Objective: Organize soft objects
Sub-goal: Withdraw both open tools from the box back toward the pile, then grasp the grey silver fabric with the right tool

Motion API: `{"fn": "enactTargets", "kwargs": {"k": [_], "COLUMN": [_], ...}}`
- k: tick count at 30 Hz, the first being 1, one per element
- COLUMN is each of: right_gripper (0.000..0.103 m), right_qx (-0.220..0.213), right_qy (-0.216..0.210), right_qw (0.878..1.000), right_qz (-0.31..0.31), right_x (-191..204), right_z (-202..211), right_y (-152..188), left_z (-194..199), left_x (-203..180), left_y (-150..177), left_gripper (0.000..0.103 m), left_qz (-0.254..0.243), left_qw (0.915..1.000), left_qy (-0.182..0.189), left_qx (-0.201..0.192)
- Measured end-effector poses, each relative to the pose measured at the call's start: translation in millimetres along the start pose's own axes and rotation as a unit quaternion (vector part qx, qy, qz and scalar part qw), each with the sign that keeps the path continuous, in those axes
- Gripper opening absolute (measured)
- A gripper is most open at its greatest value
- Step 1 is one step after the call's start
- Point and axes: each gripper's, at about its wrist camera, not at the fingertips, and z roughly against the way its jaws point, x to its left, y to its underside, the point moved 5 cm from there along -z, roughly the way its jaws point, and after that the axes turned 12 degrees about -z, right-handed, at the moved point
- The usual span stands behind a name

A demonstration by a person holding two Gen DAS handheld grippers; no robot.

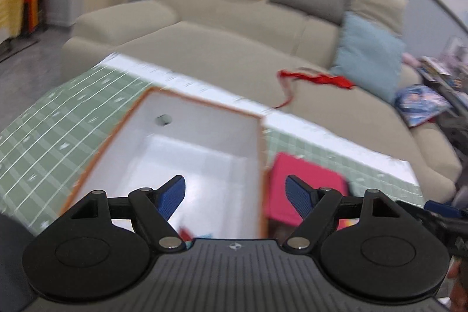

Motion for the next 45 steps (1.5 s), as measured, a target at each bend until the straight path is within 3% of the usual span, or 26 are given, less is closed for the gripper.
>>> {"fn": "enactTargets", "kwargs": {"k": [4,8,13,16,19,25,27,30,34,37,43,45], "right_gripper": [0.097,0.097,0.090,0.084,0.077,0.059,0.049,0.045,0.019,0.007,0.001,0.001], "right_qx": [0.008,0.035,0.082,0.102,0.104,0.117,0.126,0.130,0.130,0.138,0.110,0.090], "right_qy": [0.038,0.056,0.045,0.025,0.049,0.047,0.044,0.044,0.039,0.040,0.035,0.025], "right_qw": [0.999,0.996,0.991,0.990,0.991,0.988,0.987,0.985,0.986,0.986,0.991,0.993], "right_qz": [-0.031,-0.062,-0.092,-0.097,-0.069,-0.084,-0.089,-0.101,-0.096,-0.086,-0.066,-0.070], "right_x": [-56,-98,-119,-119,-118,-134,-136,-140,-140,-138,-133,-132], "right_z": [-1,-16,-46,-57,-66,-80,-85,-87,-89,-88,-70,-58], "right_y": [3,20,40,52,58,65,68,70,71,71,49,37], "left_z": [2,-6,-12,-16,-24,-37,-39,-41,-43,-45,-50,-53], "left_x": [-32,-71,-117,-140,-156,-163,-164,-164,-164,-167,-177,-185], "left_y": [-2,5,28,48,71,100,104,107,110,113,121,123], "left_gripper": [0.091,0.091,0.091,0.091,0.091,0.091,0.091,0.091,0.091,0.091,0.091,0.091], "left_qz": [-0.008,-0.049,-0.138,-0.187,-0.220,-0.213,-0.219,-0.225,-0.221,-0.228,-0.248,-0.256], "left_qw": [0.9983,0.9908,0.9764,0.9660,0.9557,0.9473,0.9461,0.9453,0.9428,0.9402,0.9316,0.9285], "left_qy": [0.051,0.126,0.163,0.172,0.179,0.200,0.198,0.192,0.199,0.200,0.214,0.232], "left_qx": [-0.025,0.001,0.029,0.049,0.078,0.131,0.134,0.137,0.150,0.155,0.157,0.136]}}
